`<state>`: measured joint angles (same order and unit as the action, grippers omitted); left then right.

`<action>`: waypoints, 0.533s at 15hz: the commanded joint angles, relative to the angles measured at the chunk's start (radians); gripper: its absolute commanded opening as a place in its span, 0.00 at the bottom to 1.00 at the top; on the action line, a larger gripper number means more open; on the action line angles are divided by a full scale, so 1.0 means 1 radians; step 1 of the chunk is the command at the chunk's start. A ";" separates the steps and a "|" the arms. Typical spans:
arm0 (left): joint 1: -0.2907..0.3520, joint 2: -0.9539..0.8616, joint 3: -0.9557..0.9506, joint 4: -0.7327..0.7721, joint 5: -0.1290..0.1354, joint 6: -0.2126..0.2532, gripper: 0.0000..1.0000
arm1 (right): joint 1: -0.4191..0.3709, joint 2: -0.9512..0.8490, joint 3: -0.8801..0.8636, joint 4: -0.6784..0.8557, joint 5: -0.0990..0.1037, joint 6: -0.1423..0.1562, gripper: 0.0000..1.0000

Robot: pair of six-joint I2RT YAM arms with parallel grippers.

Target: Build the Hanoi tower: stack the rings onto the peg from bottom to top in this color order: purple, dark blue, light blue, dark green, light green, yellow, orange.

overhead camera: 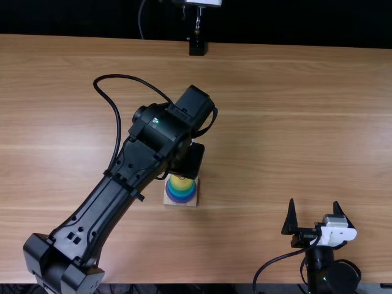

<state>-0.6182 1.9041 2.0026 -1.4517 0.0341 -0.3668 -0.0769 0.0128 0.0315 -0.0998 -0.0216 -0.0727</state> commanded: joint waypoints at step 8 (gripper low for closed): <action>-0.015 0.015 -0.022 0.001 0.006 -0.003 0.87 | -0.006 -0.013 -0.015 -0.019 0.016 0.008 1.00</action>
<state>-0.6285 1.9041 1.9942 -1.4506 0.0338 -0.3676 -0.0769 0.0128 0.0319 -0.0998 -0.0219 -0.0727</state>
